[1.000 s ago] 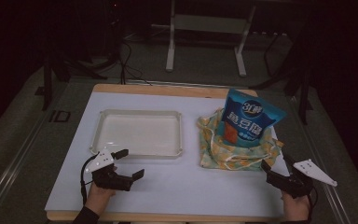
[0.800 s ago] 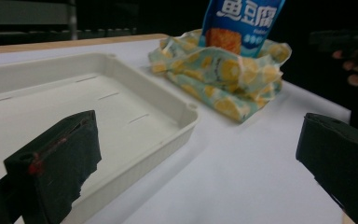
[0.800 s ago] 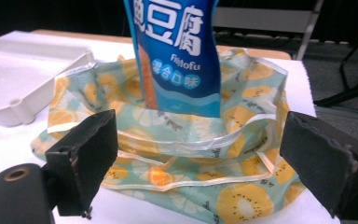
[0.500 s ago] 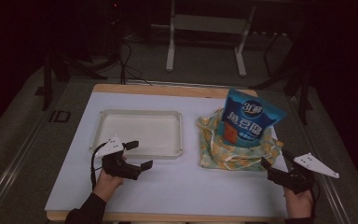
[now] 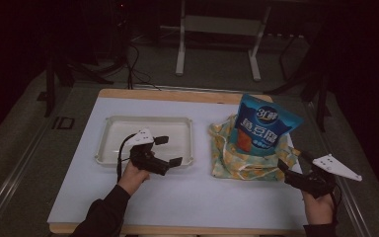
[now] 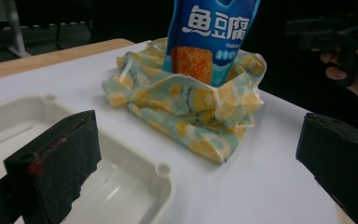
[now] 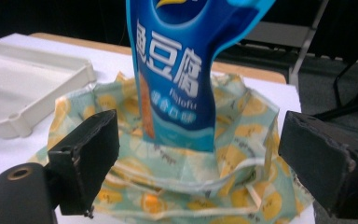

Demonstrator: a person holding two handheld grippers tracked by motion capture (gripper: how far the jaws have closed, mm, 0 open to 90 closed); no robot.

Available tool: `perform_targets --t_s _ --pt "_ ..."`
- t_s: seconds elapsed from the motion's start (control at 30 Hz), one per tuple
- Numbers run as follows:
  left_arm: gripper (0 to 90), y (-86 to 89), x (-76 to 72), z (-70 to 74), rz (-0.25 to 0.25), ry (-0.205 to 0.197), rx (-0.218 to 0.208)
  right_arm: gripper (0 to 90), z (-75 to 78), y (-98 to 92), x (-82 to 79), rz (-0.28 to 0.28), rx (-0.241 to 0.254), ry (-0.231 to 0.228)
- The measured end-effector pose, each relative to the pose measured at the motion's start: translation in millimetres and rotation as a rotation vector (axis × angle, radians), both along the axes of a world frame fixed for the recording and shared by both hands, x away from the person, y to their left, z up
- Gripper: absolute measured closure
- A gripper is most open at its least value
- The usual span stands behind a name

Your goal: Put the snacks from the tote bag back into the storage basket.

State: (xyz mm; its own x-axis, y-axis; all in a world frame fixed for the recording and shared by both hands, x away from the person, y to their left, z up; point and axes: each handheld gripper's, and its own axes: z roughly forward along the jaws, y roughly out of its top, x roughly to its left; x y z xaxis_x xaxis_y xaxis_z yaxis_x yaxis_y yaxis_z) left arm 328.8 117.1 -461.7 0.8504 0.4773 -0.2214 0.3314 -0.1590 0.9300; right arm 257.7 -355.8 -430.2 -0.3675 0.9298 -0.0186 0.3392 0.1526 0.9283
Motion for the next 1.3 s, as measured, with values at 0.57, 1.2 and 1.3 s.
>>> perform_targets --t_s 0.57,1.2,1.3 --pt "0.3 -68.3 50.2 25.3 -0.110 -0.045 0.003 13.6 14.3 2.7 17.8 0.004 0.018 -0.026" --pt "3.1 -149.0 105.2 39.9 -0.197 -0.119 0.052 13.4 18.1 -1.7 45.2 0.069 0.047 -0.032" --pt "4.3 -155.1 109.1 40.2 -0.200 -0.125 0.051 13.5 17.2 -2.6 48.1 0.069 0.054 -0.035"
